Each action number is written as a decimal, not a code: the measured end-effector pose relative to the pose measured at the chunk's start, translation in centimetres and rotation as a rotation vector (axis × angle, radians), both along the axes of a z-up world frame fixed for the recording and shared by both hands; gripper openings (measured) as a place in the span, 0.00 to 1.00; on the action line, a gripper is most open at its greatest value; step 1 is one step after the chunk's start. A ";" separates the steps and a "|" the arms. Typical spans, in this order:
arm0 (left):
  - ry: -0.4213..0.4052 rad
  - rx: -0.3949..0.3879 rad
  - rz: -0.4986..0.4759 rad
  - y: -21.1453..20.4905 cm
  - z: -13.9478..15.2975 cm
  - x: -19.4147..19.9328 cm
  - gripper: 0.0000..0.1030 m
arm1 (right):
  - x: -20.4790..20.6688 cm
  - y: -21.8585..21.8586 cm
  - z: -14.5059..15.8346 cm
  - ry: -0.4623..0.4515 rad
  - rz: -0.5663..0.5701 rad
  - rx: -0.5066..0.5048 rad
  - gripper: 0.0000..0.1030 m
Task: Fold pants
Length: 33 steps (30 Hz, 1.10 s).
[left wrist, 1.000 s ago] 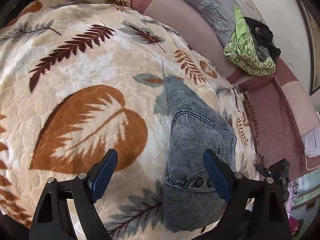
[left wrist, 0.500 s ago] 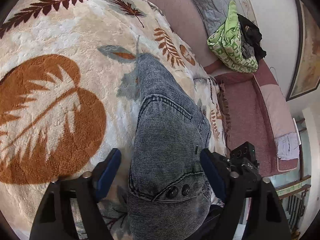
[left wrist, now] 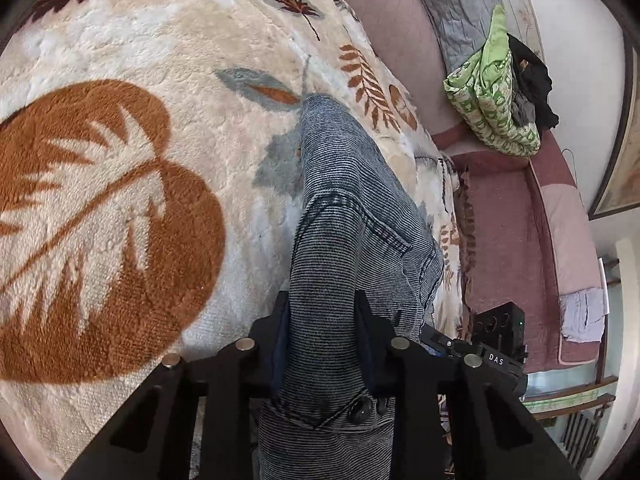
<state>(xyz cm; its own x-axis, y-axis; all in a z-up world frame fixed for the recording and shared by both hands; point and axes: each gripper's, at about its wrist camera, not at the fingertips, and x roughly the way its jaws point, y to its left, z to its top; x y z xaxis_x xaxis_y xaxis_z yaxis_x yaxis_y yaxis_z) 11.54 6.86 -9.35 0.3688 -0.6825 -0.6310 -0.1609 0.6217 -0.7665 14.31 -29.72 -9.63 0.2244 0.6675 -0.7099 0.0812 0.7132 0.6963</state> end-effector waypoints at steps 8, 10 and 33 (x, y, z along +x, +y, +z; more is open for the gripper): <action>-0.154 0.184 -0.051 -1.6 4.6 -1.4 0.19 | -1.5 0.7 3.6 -0.118 0.008 -0.017 0.17; -0.192 0.201 -0.065 -1.9 5.9 -1.7 0.19 | -1.9 1.0 4.9 -0.149 0.014 -0.016 0.14; -0.275 0.250 -0.063 -1.4 10.3 0.5 0.19 | 0.4 2.4 9.7 -0.239 0.028 -0.009 0.14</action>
<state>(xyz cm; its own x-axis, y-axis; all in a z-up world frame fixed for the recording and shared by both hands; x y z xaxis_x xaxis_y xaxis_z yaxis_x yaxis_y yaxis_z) 12.04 5.42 1.00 0.5102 -0.5464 -0.6642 0.0742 0.7973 -0.5989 14.71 -27.34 0.06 0.3687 0.6697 -0.6447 -0.1052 0.7192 0.6868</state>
